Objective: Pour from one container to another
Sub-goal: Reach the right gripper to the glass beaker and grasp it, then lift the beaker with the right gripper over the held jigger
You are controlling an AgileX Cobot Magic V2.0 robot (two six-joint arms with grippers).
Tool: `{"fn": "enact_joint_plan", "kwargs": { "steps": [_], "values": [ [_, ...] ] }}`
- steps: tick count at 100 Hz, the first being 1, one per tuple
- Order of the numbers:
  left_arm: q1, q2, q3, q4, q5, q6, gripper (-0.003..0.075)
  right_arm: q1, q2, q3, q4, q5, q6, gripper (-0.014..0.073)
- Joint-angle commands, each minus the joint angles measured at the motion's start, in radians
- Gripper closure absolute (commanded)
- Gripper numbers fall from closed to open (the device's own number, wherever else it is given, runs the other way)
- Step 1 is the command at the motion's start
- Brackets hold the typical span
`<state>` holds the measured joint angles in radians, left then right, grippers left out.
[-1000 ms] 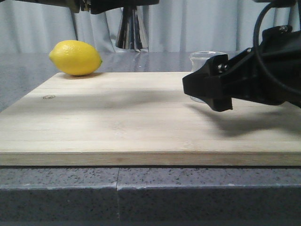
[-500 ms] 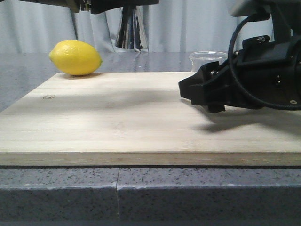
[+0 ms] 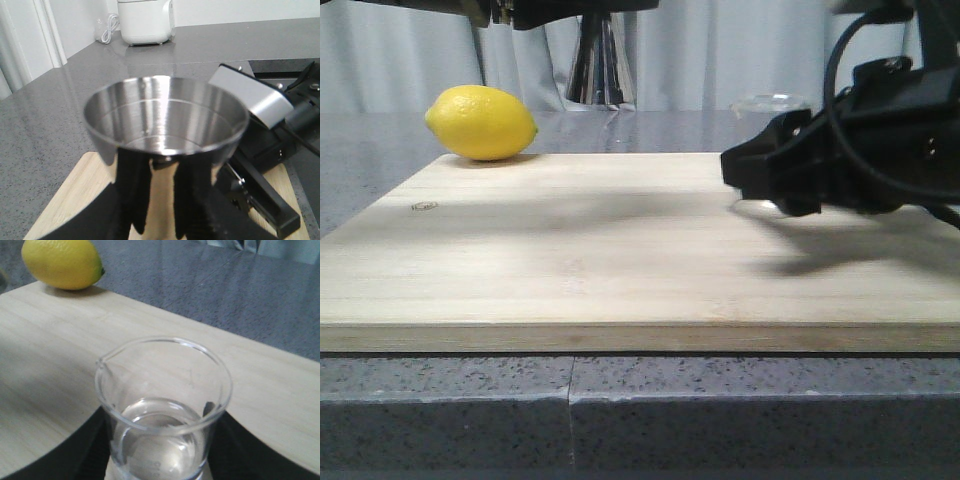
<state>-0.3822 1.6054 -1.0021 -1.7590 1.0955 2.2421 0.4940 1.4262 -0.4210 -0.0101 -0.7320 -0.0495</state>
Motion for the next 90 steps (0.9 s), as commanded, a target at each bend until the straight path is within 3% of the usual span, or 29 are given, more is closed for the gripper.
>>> {"fn": "enact_joint_plan", "kwargs": {
  "steps": [1, 17, 45, 66, 90],
  "values": [
    [-0.012, -0.043, -0.03, -0.091, 0.049, -0.01, 0.0523, -0.024, -0.087, -0.039, 0.01, -0.035, 0.0, 0.0309],
    [-0.012, -0.043, -0.03, -0.091, 0.049, -0.01, 0.0523, -0.041, -0.183, -0.151, 0.01, 0.219, -0.006, 0.0309],
    [-0.012, -0.043, -0.03, -0.091, 0.049, -0.01, 0.0523, -0.041, -0.243, -0.465, -0.1, 0.7, -0.013, 0.0309],
    [-0.012, -0.043, -0.03, -0.091, 0.049, -0.01, 0.0523, -0.012, -0.243, -0.64, -0.244, 0.895, -0.013, 0.0309],
    [-0.012, -0.043, -0.03, -0.091, 0.049, -0.01, 0.0523, 0.06, -0.237, -0.736, -0.272, 1.001, -0.08, 0.0309]
  ]
}}
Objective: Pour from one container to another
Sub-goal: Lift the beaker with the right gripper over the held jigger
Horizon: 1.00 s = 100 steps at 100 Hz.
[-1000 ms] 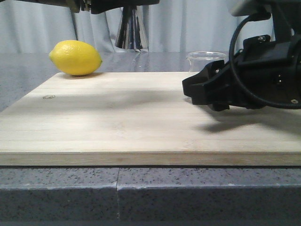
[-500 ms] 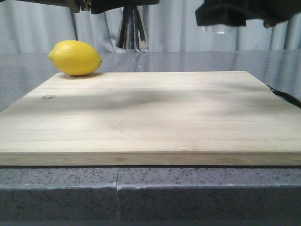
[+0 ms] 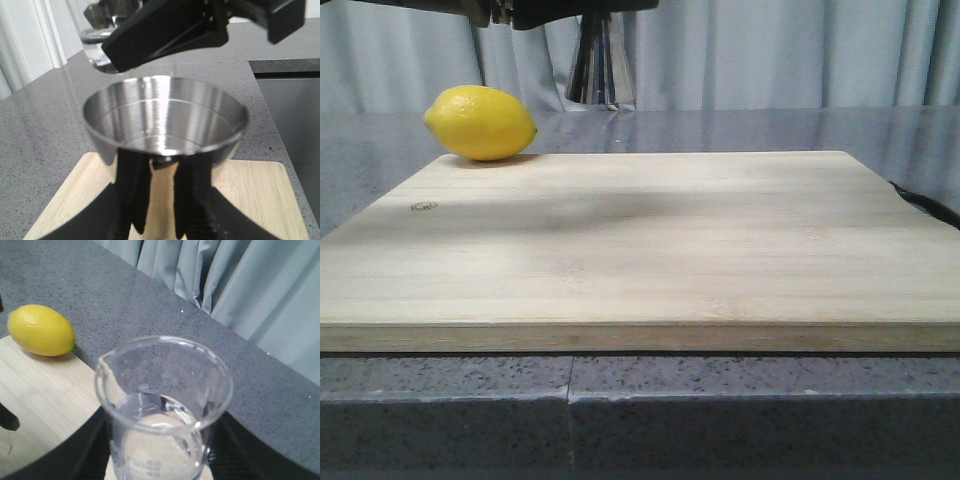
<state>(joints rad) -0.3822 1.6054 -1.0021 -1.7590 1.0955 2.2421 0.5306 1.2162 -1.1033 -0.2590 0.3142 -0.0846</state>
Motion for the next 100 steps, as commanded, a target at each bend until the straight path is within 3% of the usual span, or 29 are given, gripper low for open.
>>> {"fn": "enact_joint_plan", "kwargs": {
  "steps": [1, 29, 53, 100],
  "values": [
    [-0.012, -0.043, -0.03, -0.091, 0.049, -0.01, 0.0523, 0.026, -0.027, -0.058, -0.023, -0.044, -0.052, 0.0309],
    [-0.012, -0.043, -0.03, -0.091, 0.049, -0.01, 0.0523, 0.117, 0.01, -0.123, -0.131, 0.015, -0.102, 0.0309],
    [-0.012, -0.043, -0.03, -0.091, 0.049, -0.01, 0.0523, 0.189, 0.044, -0.133, -0.329, 0.017, -0.102, 0.0309],
    [-0.012, -0.043, -0.03, -0.091, 0.049, -0.01, 0.0523, 0.206, 0.056, -0.133, -0.531, 0.01, -0.102, 0.0309]
  ]
}}
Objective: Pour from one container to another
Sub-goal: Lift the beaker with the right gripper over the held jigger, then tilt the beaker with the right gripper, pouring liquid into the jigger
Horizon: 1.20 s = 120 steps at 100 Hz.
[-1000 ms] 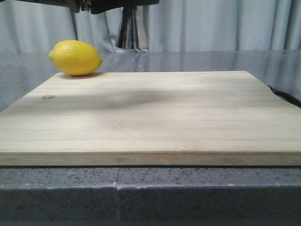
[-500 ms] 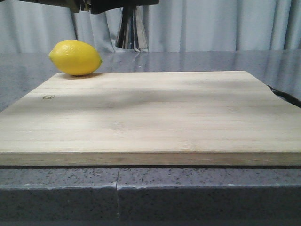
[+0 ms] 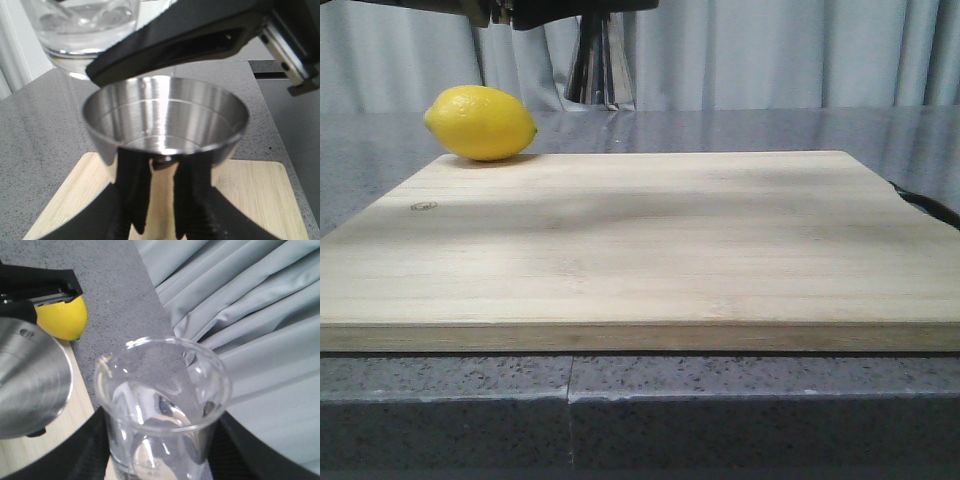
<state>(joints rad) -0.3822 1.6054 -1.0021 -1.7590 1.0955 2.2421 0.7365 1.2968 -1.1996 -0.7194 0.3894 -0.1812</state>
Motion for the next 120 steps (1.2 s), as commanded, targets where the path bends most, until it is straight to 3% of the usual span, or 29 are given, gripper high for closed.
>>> {"fn": "enact_joint_plan", "kwargs": {
  "steps": [1, 30, 55, 120],
  "values": [
    [-0.012, -0.043, -0.03, -0.091, 0.049, -0.01, 0.0523, 0.0, -0.025, -0.037, -0.073, -0.065, -0.005, 0.0309],
    [-0.012, -0.043, -0.03, -0.091, 0.049, -0.01, 0.0523, 0.0, -0.027, -0.037, -0.107, -0.061, -0.005, 0.0309],
    [-0.012, -0.043, -0.03, -0.091, 0.017, -0.01, 0.0523, 0.05, -0.027, -0.037, -0.109, 0.012, -0.107, 0.0315],
    [-0.012, -0.043, -0.03, -0.091, 0.015, -0.01, 0.0523, 0.078, -0.027, -0.037, -0.253, 0.012, -0.107, 0.0315]
  ]
}}
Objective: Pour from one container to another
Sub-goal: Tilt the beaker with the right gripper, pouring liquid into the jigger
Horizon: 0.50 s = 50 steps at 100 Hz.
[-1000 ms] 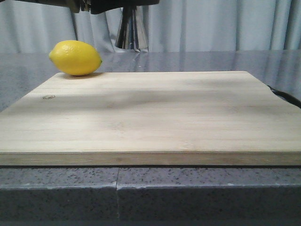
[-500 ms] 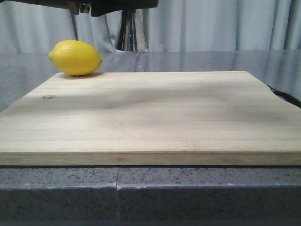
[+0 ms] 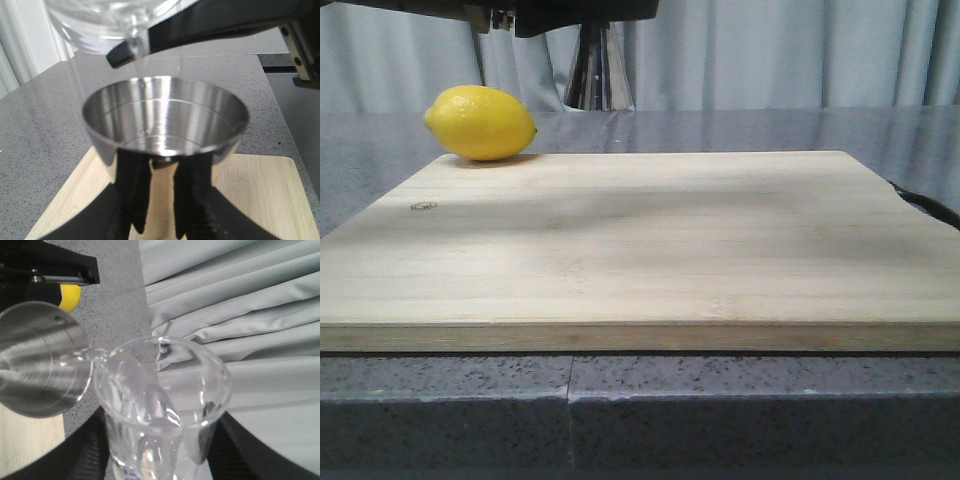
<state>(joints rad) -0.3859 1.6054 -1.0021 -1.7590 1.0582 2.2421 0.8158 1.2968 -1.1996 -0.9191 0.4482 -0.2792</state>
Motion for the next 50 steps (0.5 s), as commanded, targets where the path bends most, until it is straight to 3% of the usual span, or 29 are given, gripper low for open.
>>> {"fn": "enact_joint_plan", "kwargs": {
  "steps": [1, 50],
  "values": [
    [-0.008, -0.043, -0.03, -0.091, 0.052, -0.01, 0.0523, -0.001, -0.027, -0.037, -0.057, -0.047, -0.009, 0.0315],
    [-0.008, -0.043, -0.03, -0.091, 0.052, -0.01, 0.0523, -0.001, -0.027, -0.037, -0.129, -0.05, -0.009, 0.0315]
  ]
}}
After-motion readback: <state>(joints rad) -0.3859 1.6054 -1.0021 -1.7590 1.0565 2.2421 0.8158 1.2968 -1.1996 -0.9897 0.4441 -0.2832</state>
